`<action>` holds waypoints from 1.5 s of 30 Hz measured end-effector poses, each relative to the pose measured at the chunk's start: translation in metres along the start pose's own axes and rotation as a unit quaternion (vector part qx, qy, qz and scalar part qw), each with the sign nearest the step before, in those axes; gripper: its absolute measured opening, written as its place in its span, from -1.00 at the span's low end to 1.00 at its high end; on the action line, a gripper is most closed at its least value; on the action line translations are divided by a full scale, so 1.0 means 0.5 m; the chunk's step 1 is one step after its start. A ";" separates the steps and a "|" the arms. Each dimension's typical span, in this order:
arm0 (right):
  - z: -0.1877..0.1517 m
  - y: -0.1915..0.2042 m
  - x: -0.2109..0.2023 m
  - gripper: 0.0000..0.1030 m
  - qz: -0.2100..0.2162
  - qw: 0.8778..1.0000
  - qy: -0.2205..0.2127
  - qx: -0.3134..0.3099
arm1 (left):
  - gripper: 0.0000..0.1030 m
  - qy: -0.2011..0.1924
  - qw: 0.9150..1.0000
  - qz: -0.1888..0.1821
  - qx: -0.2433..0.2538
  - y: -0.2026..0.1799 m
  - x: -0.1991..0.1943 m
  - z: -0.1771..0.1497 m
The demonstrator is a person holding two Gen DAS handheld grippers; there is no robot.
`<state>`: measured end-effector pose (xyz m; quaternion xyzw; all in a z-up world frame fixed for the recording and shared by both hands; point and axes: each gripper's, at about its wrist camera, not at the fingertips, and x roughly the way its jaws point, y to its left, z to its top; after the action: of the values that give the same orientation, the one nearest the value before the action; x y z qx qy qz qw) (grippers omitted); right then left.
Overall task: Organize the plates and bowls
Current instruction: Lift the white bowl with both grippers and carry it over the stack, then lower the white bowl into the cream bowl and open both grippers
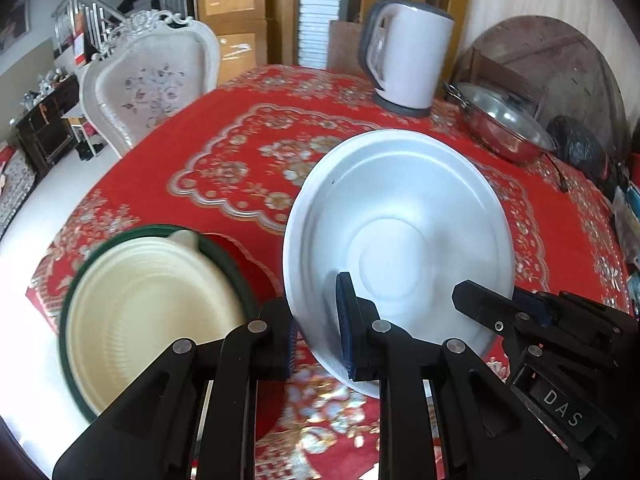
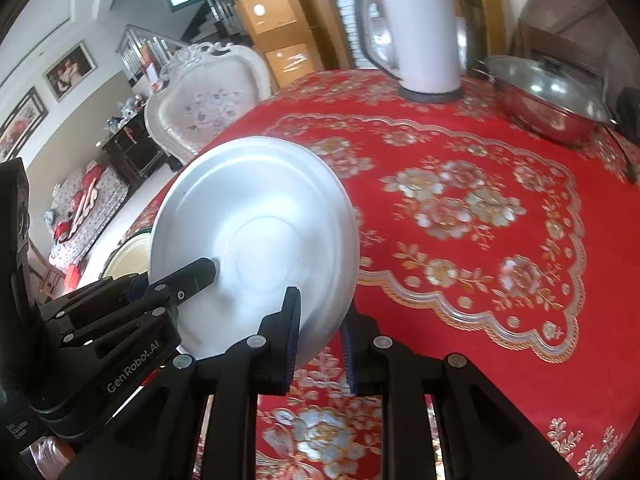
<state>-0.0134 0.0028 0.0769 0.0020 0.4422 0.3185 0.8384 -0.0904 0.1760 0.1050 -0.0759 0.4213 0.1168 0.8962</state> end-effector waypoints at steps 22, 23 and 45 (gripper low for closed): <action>0.023 0.243 0.093 -0.60 0.057 0.990 0.041 -0.124 | -0.66 0.020 0.995 0.040 -0.095 0.246 -0.054 -0.051; 0.022 0.252 0.099 -0.60 0.057 0.989 0.045 -0.130 | -0.66 0.024 0.994 0.037 -0.098 0.253 -0.053 -0.054; -0.008 0.296 0.123 -0.38 0.042 0.984 0.079 -0.154 | -0.64 0.060 0.994 0.038 -0.084 0.277 -0.046 -0.095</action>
<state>-0.0703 0.1523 0.0712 -0.1340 0.4523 0.4170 0.7769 -0.1774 0.2947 0.0876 -0.1420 0.4655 0.1809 0.8546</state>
